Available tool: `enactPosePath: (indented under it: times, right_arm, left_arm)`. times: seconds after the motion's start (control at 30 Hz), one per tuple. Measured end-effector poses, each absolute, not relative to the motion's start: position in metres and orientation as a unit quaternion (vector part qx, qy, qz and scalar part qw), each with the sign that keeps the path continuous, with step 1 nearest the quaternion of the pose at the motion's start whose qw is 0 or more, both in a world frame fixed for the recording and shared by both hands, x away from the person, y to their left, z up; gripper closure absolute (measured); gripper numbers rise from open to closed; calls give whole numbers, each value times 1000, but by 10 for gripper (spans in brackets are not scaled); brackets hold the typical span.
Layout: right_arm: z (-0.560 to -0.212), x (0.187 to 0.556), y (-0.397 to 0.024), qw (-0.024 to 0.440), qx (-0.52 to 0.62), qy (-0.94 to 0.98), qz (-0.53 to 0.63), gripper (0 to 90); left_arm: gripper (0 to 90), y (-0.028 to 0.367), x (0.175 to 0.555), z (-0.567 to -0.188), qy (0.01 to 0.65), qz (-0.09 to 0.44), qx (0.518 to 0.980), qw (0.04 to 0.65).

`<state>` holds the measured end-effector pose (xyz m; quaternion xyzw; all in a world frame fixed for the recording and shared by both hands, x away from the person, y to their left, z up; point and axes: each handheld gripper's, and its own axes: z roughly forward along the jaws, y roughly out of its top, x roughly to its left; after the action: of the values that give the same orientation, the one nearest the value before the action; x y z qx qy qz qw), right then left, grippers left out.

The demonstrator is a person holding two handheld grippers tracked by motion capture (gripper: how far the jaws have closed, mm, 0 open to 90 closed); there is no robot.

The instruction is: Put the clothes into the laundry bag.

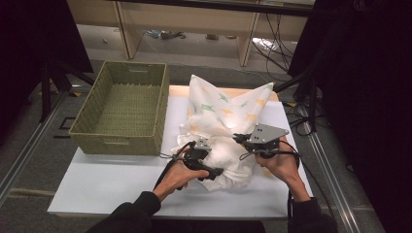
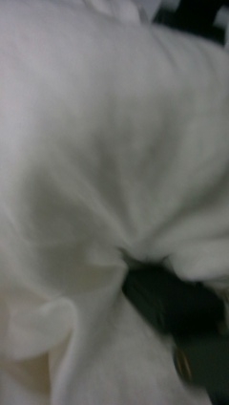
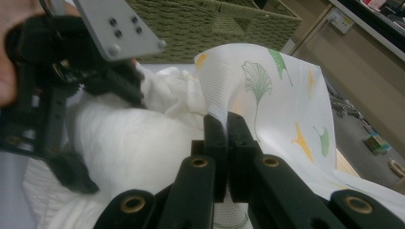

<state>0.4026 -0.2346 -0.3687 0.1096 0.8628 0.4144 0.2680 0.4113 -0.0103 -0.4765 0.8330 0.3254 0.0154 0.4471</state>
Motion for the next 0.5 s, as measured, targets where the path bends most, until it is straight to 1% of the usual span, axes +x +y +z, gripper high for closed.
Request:
enactPosePath:
  times: [0.03,0.07,0.1,0.17,0.23,0.37,0.43,0.5]
  right_arm:
    - [-369,402,-234,268,110,863,414,900]
    - [-369,403,-234,267,109,863,415,900]
    - [-369,403,-234,267,108,863,415,900]
    - [-368,402,-235,266,107,863,415,900]
    - [-365,401,-236,267,106,861,420,900]
    - [-354,396,-237,271,104,851,438,900]
    - [-349,394,-237,283,102,844,444,900]
    - [-347,394,-239,286,106,841,446,900]
  left_arm:
    - [431,-13,411,-476,322,10,832,452]
    - [558,-14,408,-473,314,18,829,462]
    - [629,-14,407,-470,312,23,828,466]
    - [690,-12,407,-461,314,37,820,477]
    - [713,-10,407,-450,333,36,800,497]
    - [720,-9,417,-420,338,37,774,534]
    - [710,-10,425,-416,346,41,764,543]
    - [694,-14,437,-426,372,46,744,554]
